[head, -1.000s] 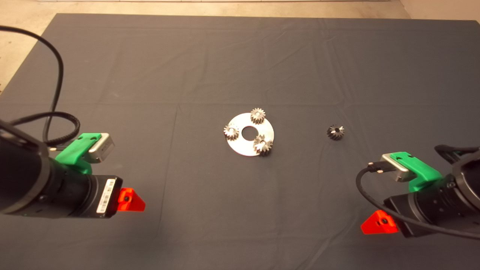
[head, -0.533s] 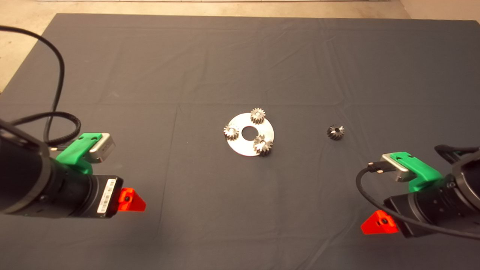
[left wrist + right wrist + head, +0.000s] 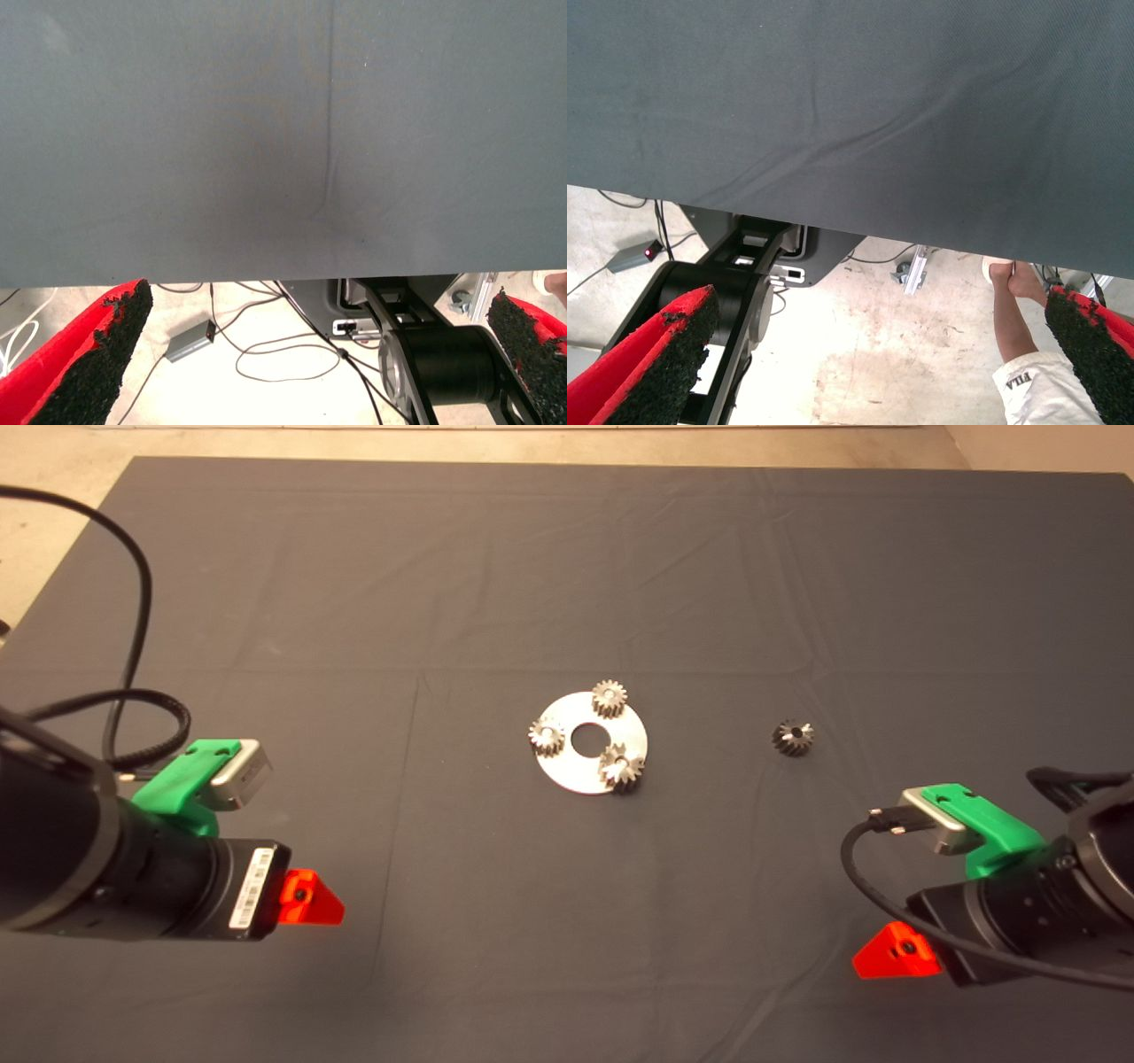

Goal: Remove an incorrectly installed larger gear and replace it with the correct smaller gear

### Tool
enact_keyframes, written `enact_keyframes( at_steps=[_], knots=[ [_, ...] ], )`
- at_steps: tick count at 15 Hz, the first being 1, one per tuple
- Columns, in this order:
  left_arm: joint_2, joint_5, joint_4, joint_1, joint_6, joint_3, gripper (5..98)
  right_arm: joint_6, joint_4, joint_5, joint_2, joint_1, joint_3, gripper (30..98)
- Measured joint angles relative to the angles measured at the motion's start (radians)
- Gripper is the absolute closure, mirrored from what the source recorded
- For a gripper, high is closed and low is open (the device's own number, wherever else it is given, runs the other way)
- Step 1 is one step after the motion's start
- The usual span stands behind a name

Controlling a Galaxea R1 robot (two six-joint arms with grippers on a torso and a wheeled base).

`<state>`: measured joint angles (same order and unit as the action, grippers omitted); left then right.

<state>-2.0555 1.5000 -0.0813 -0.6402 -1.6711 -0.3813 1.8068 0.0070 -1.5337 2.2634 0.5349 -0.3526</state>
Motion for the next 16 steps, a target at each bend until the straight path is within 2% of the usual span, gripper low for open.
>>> enact_keyframes(
  at_steps=[16],
  knots=[
    [0.0,0.0,0.001,0.0,0.0,0.0,5.4,0.0,0.0,0.0,0.0,0.0,0.0,30.9]
  ],
)
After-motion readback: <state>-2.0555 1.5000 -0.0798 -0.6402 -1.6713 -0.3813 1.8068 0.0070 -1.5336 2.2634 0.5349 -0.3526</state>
